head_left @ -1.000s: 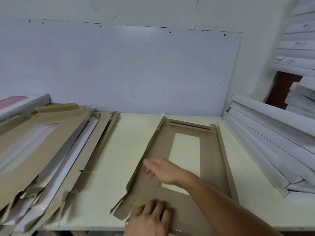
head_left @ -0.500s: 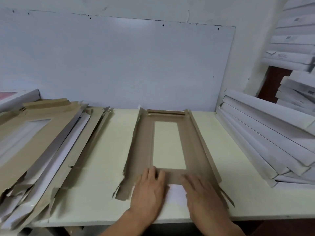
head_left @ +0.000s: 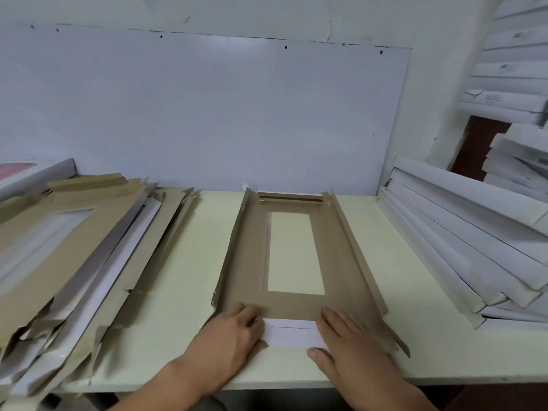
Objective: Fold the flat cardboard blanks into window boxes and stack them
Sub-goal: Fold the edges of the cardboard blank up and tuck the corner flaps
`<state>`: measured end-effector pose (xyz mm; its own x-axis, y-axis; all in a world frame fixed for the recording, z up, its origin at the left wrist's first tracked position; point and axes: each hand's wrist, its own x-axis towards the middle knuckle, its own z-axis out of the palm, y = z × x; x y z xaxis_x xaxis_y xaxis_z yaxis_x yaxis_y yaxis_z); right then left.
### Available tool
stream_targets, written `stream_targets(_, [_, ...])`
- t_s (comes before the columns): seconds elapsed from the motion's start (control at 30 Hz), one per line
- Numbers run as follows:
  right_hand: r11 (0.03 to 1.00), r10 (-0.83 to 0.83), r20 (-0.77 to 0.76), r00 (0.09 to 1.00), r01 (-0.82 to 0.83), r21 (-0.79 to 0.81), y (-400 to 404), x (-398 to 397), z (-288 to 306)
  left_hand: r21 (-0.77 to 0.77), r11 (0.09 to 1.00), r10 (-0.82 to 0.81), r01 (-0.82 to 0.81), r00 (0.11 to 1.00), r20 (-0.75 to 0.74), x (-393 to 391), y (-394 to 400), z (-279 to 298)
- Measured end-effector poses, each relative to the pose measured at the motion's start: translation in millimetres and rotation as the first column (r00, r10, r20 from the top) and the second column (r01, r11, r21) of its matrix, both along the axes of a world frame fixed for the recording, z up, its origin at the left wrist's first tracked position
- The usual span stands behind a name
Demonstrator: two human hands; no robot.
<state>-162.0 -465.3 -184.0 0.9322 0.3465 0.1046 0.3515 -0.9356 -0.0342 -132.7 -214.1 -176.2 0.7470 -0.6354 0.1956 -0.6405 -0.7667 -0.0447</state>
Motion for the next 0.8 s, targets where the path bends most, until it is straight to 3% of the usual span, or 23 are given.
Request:
stream_targets(0.07, [0.996,0.069,0.151,0.986,-0.077,0.048,7,4,5,0.041,0.999,-0.015,0.011,0.996,0.085,4,-1,9])
stream_targets(0.1, [0.992,0.092,0.198,0.976,-0.108,0.071,12,7,6,0.049,0.999,0.021,-0.024,0.998,0.057,7,-2,16])
stream_targets(0.2, [0.991,0.102,0.128,0.986,-0.112,0.076,20,20,13,0.034,0.981,0.192,-0.19,0.98,-0.054,17,-10,27])
stream_targets(0.27, [0.981,0.039,0.043,0.998,-0.046,0.19,22,31,14,0.09,0.97,0.231,-0.227,0.973,-0.029,15,-19,27])
stream_targets(0.33, [0.969,0.028,-0.03,0.999,-0.019,0.248,25,42,6,-0.002,0.985,0.172,-0.172,0.984,0.05,12,-32,20])
stream_targets(0.43, [0.969,0.065,-0.06,0.996,-0.048,0.241,37,50,-5,-0.152,0.988,0.018,-0.026,0.998,-0.058,4,-46,-3])
stream_targets(0.6, [0.906,0.096,-0.398,0.912,0.086,0.415,44,63,-2,0.07,0.991,0.132,-0.116,0.948,-0.289,-1,-52,-21])
stream_targets(0.67, [0.942,0.092,-0.428,0.899,0.061,0.331,50,62,-1,0.143,0.984,0.147,-0.104,0.933,-0.328,-4,-54,-19])
stream_targets(0.8, [1.0,0.017,-0.288,0.957,-0.008,0.03,38,57,-12,0.269,0.955,0.197,-0.126,0.946,-0.258,-6,-50,-13])
